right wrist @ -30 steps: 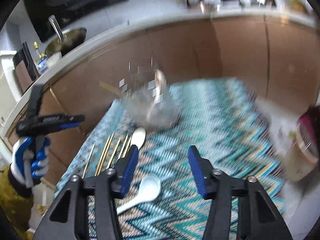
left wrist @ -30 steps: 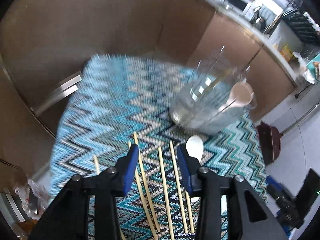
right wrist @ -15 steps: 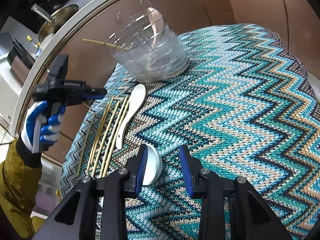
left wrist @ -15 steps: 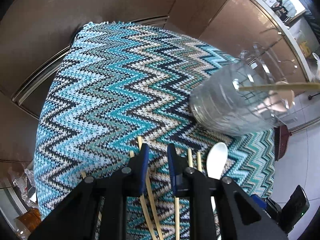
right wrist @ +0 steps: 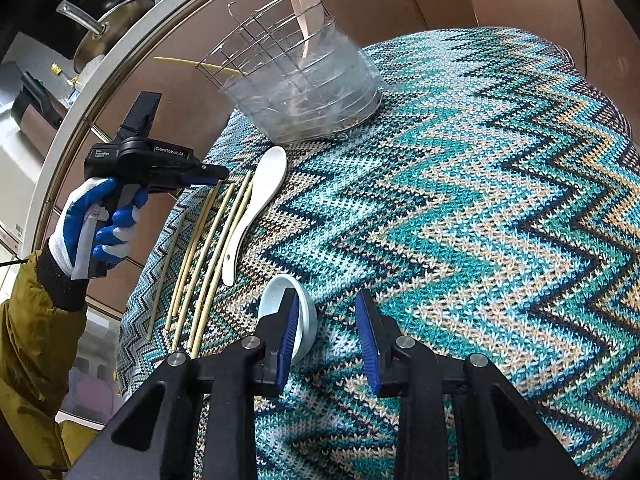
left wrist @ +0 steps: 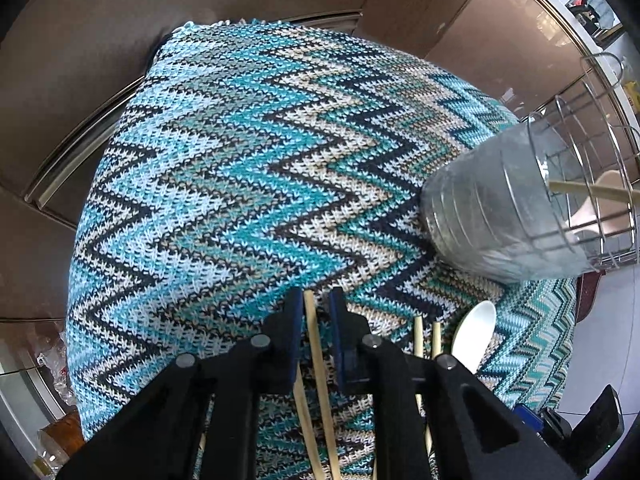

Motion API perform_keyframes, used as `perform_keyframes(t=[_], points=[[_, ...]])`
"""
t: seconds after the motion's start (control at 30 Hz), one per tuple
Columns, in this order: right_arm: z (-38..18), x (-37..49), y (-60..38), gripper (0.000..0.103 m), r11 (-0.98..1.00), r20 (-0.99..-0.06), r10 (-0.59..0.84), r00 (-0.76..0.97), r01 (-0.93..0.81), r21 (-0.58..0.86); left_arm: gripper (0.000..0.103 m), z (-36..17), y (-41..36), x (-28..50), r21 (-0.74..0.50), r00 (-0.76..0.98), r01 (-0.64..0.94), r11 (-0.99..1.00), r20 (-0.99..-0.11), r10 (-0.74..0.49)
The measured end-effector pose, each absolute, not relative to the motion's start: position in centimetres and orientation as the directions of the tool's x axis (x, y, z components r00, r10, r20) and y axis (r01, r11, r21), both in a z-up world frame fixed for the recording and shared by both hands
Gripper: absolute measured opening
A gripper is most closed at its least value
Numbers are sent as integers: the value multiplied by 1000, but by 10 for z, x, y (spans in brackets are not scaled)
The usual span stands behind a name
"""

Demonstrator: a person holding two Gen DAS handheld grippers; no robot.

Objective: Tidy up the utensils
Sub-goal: 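Grasp another chopstick with the left tool while the right tool grasps another white spoon, then carry the chopstick and spoon to the holder and open both tools to drop them in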

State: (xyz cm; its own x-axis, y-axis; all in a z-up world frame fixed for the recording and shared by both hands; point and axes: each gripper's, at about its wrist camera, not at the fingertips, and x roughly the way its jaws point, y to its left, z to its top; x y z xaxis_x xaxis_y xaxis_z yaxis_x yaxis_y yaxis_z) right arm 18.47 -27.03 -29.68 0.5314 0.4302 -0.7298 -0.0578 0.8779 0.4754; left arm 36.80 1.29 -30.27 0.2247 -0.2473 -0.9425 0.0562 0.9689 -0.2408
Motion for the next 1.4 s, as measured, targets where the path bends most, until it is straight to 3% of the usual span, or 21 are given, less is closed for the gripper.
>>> perform_keyframes(t=[0.43,0.5,0.57,1.1,1.4], points=[[-303,192,-263,21,879,-730,441,522,-90,467,9,-310,-6,368,-234,204,37,972,-950,-236],[-303,193,-263,11,883,-732,438,522,-98,458,5,-310,-4,364,-240,208,20,971,-949,-238],[-302,191,-264,8,885,-731,435,525,-101,455,5,-310,1,360,-254,214,2,967,-945,-249],[-258,155,-255,7,940,-715,330,617,-143,310,5,-255,25,307,-339,339,61,939,-877,-339],[-211,146,-247,7,972,-665,227,712,-121,203,5,-194,38,275,-436,500,125,891,-748,-436]])
